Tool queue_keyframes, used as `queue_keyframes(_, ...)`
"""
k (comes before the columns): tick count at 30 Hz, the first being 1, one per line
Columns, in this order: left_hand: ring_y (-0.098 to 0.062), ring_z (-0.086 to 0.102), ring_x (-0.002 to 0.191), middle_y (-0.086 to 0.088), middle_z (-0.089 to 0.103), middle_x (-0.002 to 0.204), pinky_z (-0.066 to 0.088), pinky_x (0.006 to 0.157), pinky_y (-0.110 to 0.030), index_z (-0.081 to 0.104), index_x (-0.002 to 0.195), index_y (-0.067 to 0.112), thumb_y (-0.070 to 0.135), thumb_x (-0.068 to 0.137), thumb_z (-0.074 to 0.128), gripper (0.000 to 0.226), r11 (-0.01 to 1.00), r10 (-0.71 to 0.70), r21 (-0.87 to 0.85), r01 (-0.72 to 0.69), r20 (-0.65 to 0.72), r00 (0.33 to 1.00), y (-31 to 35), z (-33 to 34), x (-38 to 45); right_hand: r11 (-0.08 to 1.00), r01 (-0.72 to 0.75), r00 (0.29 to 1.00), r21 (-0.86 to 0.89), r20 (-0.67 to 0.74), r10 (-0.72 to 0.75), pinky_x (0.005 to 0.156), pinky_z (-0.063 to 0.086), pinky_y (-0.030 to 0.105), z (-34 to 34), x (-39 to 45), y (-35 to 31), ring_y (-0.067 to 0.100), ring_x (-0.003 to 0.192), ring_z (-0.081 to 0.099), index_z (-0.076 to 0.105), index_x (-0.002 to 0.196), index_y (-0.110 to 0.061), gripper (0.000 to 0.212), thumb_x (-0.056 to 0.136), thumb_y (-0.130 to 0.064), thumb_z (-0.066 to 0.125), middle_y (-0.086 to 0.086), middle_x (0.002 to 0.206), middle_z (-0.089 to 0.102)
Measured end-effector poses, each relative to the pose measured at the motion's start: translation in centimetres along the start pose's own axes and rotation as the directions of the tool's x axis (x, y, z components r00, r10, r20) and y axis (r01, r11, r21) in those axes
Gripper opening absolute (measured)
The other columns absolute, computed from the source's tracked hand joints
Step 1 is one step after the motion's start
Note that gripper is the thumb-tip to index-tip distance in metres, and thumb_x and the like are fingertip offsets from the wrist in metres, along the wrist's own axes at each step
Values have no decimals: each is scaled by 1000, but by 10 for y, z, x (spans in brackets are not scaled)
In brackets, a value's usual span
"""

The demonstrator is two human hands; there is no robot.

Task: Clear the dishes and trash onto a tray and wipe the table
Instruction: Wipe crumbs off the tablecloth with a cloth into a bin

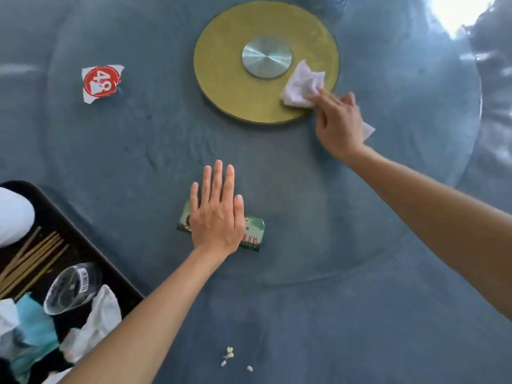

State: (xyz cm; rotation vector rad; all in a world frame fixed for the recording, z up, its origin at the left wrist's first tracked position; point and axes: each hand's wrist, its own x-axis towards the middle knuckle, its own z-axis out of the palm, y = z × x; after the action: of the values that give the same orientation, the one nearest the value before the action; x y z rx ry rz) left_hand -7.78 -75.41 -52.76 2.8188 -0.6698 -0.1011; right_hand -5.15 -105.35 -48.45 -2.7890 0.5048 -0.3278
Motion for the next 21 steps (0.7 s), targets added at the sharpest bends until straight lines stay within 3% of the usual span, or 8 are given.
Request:
queue_keyframes(4,-21,7,159,-2,13,171,9,128,-48,21,163,17,30,103,21,61,998,54,-9,-54,23,998,-19,-9,6,815,541,797,209,181,-576,67,50,42,1,-147,-49,31,86,55,74,126,-26,45,89,-3,64,-10,147,61)
queue_keyframes(7,-18,6,159,0,14,171,6,128,-46,22,163,18,30,104,23,60,997,71,-37,-71,17,997,-31,-12,10,618,713,527,331,330,-784,70,48,35,-25,-203,-20,24,91,51,74,127,-26,52,85,0,59,-8,148,60)
queue_keyframes(8,-18,7,159,0,14,171,6,128,-45,22,163,18,30,104,24,60,997,75,-34,-75,11,997,-35,-11,11,610,713,501,346,358,-788,72,48,34,-35,-197,-4,23,90,51,75,127,-24,48,89,-3,54,-4,143,65)
queue_keyframes(11,-19,8,159,-2,16,171,7,128,-46,23,162,18,30,105,25,59,996,88,2,-88,-2,996,-42,-12,15,837,499,798,225,259,-545,71,54,42,-53,-123,42,21,72,59,78,121,-12,36,107,-27,49,-4,102,75)
queue_keyframes(13,-20,8,159,-2,16,171,8,128,-46,22,162,18,30,104,24,59,996,93,5,-93,8,996,-45,-13,17,962,272,960,23,60,-272,79,46,44,-54,-58,78,35,89,68,73,126,-5,30,106,-12,51,9,112,77)
queue_keyframes(16,-20,9,159,-1,16,171,7,128,-46,23,162,18,30,104,25,59,996,94,-13,-94,5,996,-49,-14,19,963,-265,959,-49,-116,258,94,41,42,-41,-2,109,46,111,57,64,138,-18,39,106,-16,42,17,137,67)
queue_keyframes(18,-20,10,159,-1,17,171,9,127,-46,24,162,19,29,104,27,59,995,102,-15,-102,-1,995,-50,-13,21,951,-304,947,-55,-124,295,94,44,42,-21,-12,85,41,115,53,65,135,-26,39,106,-23,40,0,150,59)
queue_keyframes(21,-21,10,159,-1,18,171,10,127,-48,24,162,20,29,105,28,58,993,117,-31,-117,0,993,-54,-11,25,1000,-4,996,23,-89,6,84,46,38,-4,-77,23,35,94,54,72,124,-23,30,104,-17,51,-6,147,61)
